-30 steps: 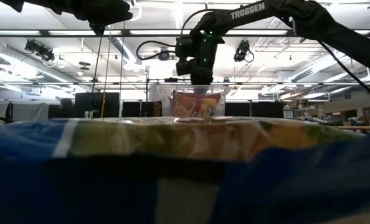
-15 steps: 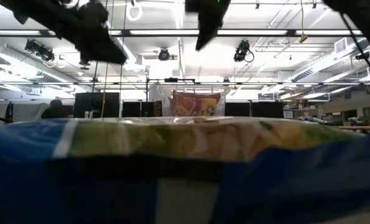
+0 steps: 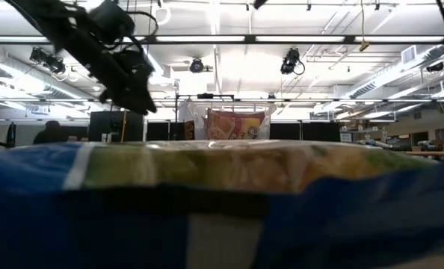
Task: Sort Maruchan noodles
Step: Put the red noodle pack into the top transparent bin
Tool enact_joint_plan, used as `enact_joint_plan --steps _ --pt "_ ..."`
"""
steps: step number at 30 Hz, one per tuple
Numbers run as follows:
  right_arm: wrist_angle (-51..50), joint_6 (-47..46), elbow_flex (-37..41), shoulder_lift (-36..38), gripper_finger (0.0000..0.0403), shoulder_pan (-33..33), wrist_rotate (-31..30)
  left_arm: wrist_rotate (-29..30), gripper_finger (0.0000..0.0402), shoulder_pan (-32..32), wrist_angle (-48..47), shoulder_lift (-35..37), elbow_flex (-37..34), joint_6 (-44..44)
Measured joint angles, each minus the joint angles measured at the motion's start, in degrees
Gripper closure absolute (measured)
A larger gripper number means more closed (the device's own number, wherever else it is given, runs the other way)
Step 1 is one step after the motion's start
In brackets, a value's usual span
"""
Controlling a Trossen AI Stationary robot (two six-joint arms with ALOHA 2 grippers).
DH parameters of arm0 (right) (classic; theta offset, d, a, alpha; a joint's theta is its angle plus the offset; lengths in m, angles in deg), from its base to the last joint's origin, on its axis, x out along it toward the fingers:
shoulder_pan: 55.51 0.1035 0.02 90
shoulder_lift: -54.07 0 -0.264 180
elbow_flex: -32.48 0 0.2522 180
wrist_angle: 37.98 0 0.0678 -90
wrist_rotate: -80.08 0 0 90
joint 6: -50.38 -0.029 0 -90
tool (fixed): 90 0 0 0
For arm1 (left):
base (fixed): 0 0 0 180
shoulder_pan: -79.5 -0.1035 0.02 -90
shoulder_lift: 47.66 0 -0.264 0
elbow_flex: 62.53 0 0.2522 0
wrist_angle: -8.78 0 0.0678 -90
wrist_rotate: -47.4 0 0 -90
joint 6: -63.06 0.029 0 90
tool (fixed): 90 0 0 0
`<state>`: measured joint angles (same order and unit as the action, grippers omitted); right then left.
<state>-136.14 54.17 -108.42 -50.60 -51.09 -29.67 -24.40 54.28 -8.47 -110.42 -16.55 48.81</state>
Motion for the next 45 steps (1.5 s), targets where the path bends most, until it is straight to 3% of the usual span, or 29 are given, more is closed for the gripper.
enact_joint_plan --steps 4,8,15,18,24,30,40,45 --pt "-0.67 -6.1 4.77 3.72 0.0305 2.85 -2.26 2.7 0.0181 0.02 7.8 -7.29 0.15 0.12" --pt "-0.65 -11.97 10.11 8.26 0.0305 5.03 -3.23 11.47 0.0178 -0.29 4.42 -13.95 2.6 -2.77" --pt "2.43 -17.26 19.96 15.33 0.0305 7.46 -4.69 12.46 0.0179 -0.21 4.37 -22.97 8.25 -2.95" --pt "2.38 -20.9 23.36 17.52 0.0305 8.01 -4.8 12.8 0.0179 -0.62 4.65 -25.02 7.95 2.24" --pt "2.4 -25.96 30.41 21.18 0.0305 10.23 -5.12 15.11 0.0186 -2.76 4.64 -28.78 6.97 4.67" --pt "5.37 -28.72 33.55 21.61 0.0305 10.78 -8.21 22.96 0.0204 -1.33 0.58 -32.34 12.26 8.92" --pt "9.37 -29.79 33.6 20.44 0.0305 11.3 -5.81 20.84 0.0205 -2.83 0.53 -38.05 15.86 10.68" --pt "10.52 -29.75 33.6 20.42 0.0305 11.59 -6.26 24.54 0.0205 -1.46 -0.98 -40.33 17.88 10.9"
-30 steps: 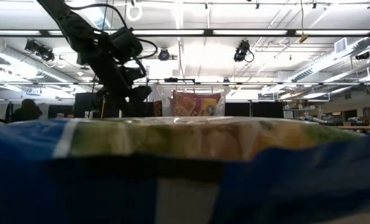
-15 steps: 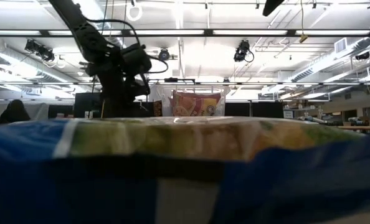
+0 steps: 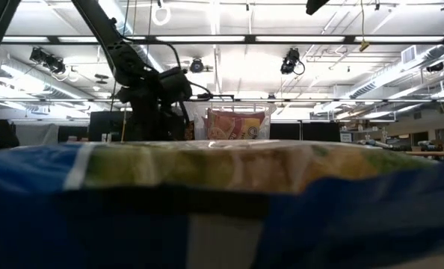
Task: Sort Maruchan noodles
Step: Put the red noodle pack into the top transparent bin
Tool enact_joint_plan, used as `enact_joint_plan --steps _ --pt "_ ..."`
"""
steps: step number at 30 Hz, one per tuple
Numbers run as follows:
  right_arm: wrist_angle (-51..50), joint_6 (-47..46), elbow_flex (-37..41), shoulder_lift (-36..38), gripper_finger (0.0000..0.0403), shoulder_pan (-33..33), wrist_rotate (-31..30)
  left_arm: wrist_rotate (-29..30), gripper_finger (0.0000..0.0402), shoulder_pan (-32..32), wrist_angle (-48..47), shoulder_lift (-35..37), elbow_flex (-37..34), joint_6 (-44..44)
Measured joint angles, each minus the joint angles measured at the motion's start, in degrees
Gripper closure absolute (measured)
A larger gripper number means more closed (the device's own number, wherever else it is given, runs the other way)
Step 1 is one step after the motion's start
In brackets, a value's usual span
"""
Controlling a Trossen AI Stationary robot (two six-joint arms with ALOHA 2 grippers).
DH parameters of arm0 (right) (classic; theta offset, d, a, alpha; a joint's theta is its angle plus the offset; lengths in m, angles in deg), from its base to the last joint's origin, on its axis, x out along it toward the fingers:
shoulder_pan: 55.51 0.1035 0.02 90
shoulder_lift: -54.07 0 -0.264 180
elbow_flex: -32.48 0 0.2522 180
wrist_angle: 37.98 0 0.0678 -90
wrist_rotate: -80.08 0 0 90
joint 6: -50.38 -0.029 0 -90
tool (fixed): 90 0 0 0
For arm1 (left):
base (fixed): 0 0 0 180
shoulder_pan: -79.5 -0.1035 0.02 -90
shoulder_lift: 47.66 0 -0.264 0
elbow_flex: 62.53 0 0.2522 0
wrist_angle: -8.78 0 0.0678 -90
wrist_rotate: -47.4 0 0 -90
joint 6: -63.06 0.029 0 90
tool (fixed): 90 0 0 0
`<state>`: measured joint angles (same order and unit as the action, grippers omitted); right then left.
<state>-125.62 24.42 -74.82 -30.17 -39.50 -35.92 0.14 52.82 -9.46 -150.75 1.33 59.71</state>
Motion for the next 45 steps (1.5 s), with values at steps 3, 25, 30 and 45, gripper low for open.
enact_joint_plan --steps 3,25,30,45 --pt "1.45 0.04 0.0 0.0 0.0305 0.0 -0.12 0.33 0.0205 0.23 -2.62 -1.07 3.46 0.0" --pt "3.64 -1.53 -0.02 0.0 0.0305 1.99 2.37 -5.37 0.0211 -8.73 -11.73 -6.72 9.48 -3.52" --pt "3.97 -1.55 -0.02 0.0 0.0305 2.03 3.0 -3.86 0.0262 -8.78 -11.71 -6.72 9.48 -4.97" --pt "6.79 2.0 -0.04 0.0 0.0305 6.94 -5.6 -2.42 0.0397 -1.81 -26.41 1.27 11.27 -11.56"
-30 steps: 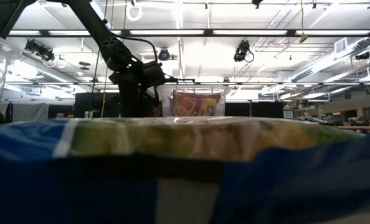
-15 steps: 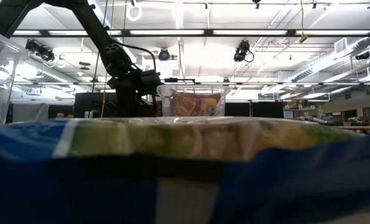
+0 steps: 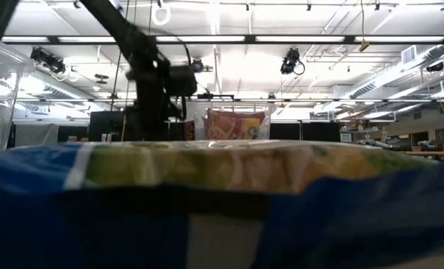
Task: Sort Maruchan noodles
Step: Put the red noodle pack into the top transparent bin
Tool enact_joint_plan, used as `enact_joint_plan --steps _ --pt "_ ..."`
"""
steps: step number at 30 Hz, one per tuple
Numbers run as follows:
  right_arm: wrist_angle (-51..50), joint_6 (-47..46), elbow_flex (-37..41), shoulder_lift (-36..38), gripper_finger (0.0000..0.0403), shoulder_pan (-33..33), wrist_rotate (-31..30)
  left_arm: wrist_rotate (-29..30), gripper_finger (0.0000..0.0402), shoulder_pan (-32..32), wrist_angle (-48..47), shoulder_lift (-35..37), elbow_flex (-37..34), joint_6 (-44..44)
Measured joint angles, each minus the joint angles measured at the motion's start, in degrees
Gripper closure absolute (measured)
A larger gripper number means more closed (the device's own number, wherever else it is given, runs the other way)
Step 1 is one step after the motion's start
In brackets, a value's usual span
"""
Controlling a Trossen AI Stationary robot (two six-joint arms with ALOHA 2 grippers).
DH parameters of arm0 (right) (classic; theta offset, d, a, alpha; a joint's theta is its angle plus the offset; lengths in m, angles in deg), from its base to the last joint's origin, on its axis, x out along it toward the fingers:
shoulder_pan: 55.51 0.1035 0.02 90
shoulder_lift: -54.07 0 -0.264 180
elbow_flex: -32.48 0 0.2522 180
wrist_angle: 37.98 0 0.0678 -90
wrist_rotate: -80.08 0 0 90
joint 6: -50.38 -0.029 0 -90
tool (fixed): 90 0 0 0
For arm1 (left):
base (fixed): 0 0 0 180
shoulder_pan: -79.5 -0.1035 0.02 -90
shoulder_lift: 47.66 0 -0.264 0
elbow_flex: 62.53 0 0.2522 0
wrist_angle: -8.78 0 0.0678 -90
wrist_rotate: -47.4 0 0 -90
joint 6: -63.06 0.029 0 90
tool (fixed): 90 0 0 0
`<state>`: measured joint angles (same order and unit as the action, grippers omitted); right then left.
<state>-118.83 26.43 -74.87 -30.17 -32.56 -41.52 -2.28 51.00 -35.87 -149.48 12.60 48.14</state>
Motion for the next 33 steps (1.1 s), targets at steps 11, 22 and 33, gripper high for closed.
enact_joint_plan --steps 11,22,33 --pt "5.67 3.17 0.09 0.0 0.0305 3.22 -0.27 -3.08 0.04 13.95 -20.41 22.55 0.26 -9.9" --pt "36.65 22.97 12.08 0.0 0.0293 -0.78 2.59 -5.51 0.04 30.81 -19.86 37.16 0.26 -3.01" --pt "65.51 29.45 29.21 -0.06 0.0181 -10.76 13.28 -12.15 0.04 40.4 -4.61 31.03 0.02 10.58"
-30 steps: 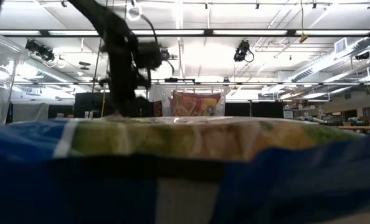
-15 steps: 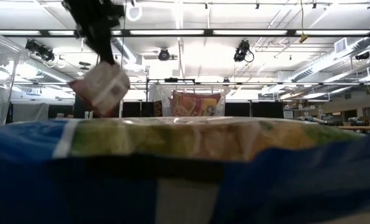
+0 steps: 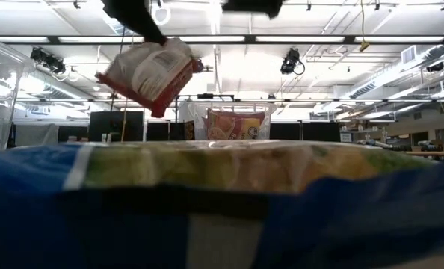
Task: Sort Maruchan noodles
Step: Put the red noodle pack into the top transparent bin
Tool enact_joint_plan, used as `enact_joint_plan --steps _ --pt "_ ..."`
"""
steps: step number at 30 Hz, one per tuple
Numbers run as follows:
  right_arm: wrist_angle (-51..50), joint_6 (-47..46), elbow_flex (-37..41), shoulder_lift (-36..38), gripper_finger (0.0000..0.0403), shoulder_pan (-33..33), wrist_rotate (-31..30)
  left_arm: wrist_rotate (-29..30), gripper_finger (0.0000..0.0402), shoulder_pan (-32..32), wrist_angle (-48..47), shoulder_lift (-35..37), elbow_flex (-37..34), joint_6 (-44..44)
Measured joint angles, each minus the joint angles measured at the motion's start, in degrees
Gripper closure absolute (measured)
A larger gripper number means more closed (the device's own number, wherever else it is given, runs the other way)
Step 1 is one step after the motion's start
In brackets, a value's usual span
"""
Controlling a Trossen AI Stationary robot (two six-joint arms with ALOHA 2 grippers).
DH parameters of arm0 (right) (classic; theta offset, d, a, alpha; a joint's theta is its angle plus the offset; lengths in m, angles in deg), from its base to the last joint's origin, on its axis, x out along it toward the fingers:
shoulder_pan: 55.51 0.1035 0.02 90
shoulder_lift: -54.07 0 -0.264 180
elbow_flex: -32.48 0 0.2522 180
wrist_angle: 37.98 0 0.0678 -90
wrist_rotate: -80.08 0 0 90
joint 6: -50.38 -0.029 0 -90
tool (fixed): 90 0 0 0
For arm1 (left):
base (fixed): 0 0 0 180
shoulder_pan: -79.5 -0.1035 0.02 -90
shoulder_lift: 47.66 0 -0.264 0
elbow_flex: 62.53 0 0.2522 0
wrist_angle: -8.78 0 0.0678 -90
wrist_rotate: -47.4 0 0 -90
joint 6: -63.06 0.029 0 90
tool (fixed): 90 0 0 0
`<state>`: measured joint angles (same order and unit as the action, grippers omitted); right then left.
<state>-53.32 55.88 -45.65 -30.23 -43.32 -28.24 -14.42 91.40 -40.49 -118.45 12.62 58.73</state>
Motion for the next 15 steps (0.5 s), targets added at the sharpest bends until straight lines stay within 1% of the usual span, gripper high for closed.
enact_joint_plan --steps 2,5,9,11,15 --pt "3.43 -1.71 0.63 -1.42 0.0167 -0.9 0.47 -0.06 0.04 0.49 1.93 -2.4 -0.02 0.47" --pt "5.7 -3.51 0.32 -4.19 0.0156 -1.72 3.93 -0.77 0.04 0.71 6.8 -5.82 -0.02 2.56" --pt "-0.4 -6.94 -2.03 -7.67 0.0153 -3.23 5.25 -2.2 0.04 2.08 11.56 -7.85 0.04 4.74" --pt "-2.32 -9.48 -2.84 -8.93 0.0155 -4.02 6.52 -2.51 0.0399 2.73 12.41 -8.25 -0.04 5.28" --pt "-2.31 -10.91 -3.29 -10.52 0.0163 -5.1 9.85 -3.01 0.0399 3.17 13.66 -9.07 -0.04 6.11"
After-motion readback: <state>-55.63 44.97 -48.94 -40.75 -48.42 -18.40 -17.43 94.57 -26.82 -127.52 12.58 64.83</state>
